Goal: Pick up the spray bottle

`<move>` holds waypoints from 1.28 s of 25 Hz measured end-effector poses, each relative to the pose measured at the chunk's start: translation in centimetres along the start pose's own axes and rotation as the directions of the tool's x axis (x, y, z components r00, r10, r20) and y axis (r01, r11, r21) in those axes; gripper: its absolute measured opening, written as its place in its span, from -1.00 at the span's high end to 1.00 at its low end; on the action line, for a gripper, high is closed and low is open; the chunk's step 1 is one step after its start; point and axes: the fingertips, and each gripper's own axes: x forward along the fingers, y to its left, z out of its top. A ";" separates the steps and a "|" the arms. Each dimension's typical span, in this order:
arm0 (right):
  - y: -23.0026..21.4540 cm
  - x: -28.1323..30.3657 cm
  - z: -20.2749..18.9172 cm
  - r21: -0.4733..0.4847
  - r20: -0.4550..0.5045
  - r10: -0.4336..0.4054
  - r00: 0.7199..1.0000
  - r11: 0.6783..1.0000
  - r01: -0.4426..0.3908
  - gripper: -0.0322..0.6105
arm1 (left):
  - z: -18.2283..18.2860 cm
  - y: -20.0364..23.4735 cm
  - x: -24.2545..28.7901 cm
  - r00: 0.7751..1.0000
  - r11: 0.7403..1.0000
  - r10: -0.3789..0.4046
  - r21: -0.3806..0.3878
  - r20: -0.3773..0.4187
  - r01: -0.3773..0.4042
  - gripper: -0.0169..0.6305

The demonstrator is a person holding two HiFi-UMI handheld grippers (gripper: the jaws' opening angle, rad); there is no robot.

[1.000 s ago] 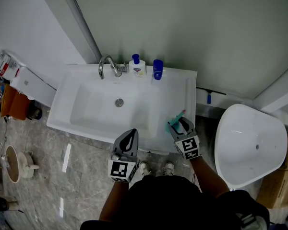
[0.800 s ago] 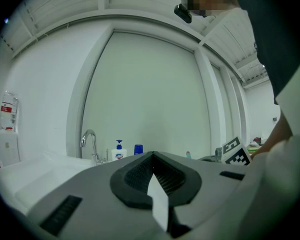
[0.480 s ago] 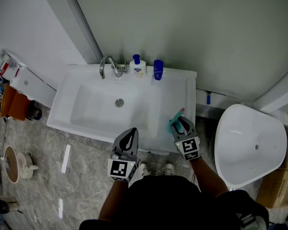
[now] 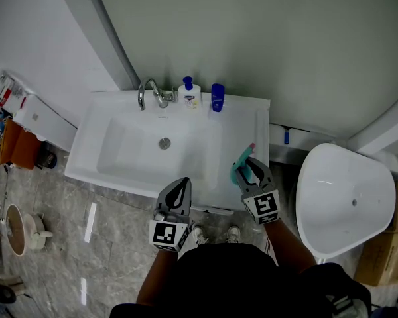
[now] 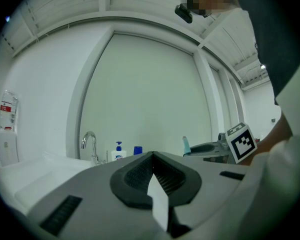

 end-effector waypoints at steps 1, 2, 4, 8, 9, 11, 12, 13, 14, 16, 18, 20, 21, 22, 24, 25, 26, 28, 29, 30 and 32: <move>0.0 -0.2 0.5 -0.004 0.010 -0.002 1.000 1.000 0.002 0.48 | 0.0 -0.1 0.0 1.000 1.000 -0.003 0.000 -0.001 0.003 0.96; -0.1 -0.4 1.0 -0.007 0.019 -0.005 1.000 1.000 0.005 0.48 | 0.0 -0.2 0.0 1.000 1.000 -0.006 0.005 -0.004 0.006 0.96; -0.1 -0.7 2.4 -0.014 0.052 -0.010 0.999 1.000 0.010 0.48 | 0.0 -0.3 0.0 1.000 1.000 -0.011 0.010 -0.008 0.011 0.96; -0.2 -1.4 5.3 -0.026 0.111 -0.010 0.994 1.000 0.013 0.48 | 0.4 -0.8 0.0 1.000 1.000 -0.020 -0.004 0.007 0.020 0.96; -0.1 -1.6 6.0 -0.024 0.126 -0.009 0.992 1.000 0.012 0.48 | 0.5 -0.9 0.0 1.000 1.000 -0.021 -0.002 0.005 0.021 0.96; -0.1 -2.0 7.1 -0.002 0.149 -0.008 0.989 1.000 0.008 0.48 | 0.6 -0.9 -0.1 1.000 1.000 -0.024 0.006 0.004 0.024 0.96; -0.1 -2.2 7.4 0.009 0.157 -0.010 0.988 1.000 0.009 0.48 | 0.6 -0.9 -0.1 1.000 1.000 -0.026 0.011 0.006 0.026 0.96; -0.2 -2.5 7.7 0.015 0.165 -0.014 0.986 1.000 0.012 0.48 | 0.7 -1.0 -0.2 1.000 1.000 -0.027 0.014 0.008 0.027 0.96; -0.3 -2.7 8.1 0.016 0.173 -0.018 0.985 1.000 0.015 0.48 | 0.7 -1.0 -0.2 1.000 1.000 -0.027 0.016 0.013 0.027 0.96; -0.4 -3.2 8.7 0.003 0.187 -0.016 0.982 1.000 0.016 0.48 | 0.9 -1.1 -0.3 0.999 1.000 -0.024 0.015 0.022 0.024 0.96; -0.2 -3.5 9.2 -0.018 0.195 -0.007 0.981 1.000 0.011 0.48 | 1.1 -1.1 -0.4 0.999 1.000 -0.024 0.016 0.022 0.023 0.96; 0.0 -3.9 9.5 -0.030 0.202 0.003 0.979 1.000 0.003 0.48 | 1.1 -1.2 -0.5 1.000 1.000 -0.024 0.014 0.019 0.023 0.96; 0.1 -4.0 9.6 -0.037 0.208 0.008 0.978 0.999 0.000 0.48 | 1.1 -1.2 -0.5 1.000 1.000 -0.022 0.012 0.015 0.022 0.96; 0.2 -4.2 9.9 -0.045 0.217 0.014 0.976 0.999 -0.004 0.48 | 1.1 -1.2 -0.5 1.000 1.000 -0.020 0.010 0.010 0.020 0.96; 0.4 -4.5 10.3 -0.056 0.232 0.023 0.972 0.998 -0.010 0.48 | 1.2 -1.3 -0.5 1.000 1.000 -0.021 0.012 0.010 0.021 0.96; 0.5 -4.6 10.6 -0.055 0.241 0.025 0.970 0.998 -0.013 0.48 | 1.3 -1.4 -0.5 1.000 1.000 -0.024 0.018 0.019 0.024 0.96; 0.7 -4.8 11.0 -0.048 0.248 0.027 0.968 0.999 -0.016 0.48 | 1.4 -1.4 -0.5 0.999 0.999 -0.027 0.023 0.027 0.027 0.96; 1.0 -5.1 11.8 -0.031 0.260 0.029 0.965 0.999 -0.022 0.49 | 1.6 -1.6 -0.7 0.999 0.999 -0.031 0.029 0.034 0.030 0.96; 1.1 -5.2 12.2 -0.030 0.266 0.029 0.963 0.999 -0.022 0.49 | 1.7 -1.7 -0.7 0.999 0.999 -0.032 0.030 0.036 0.031 0.96; 1.1 -5.3 12.5 -0.031 0.273 0.029 0.962 0.999 -0.021 0.49 | 1.8 -1.7 -0.7 0.999 0.999 -0.032 0.028 0.037 0.031 0.96; 1.2 -5.5 13.1 -0.042 0.287 0.029 0.958 0.999 -0.018 0.49 | 1.7 -1.8 -0.6 0.999 0.999 -0.031 0.017 0.035 0.030 0.96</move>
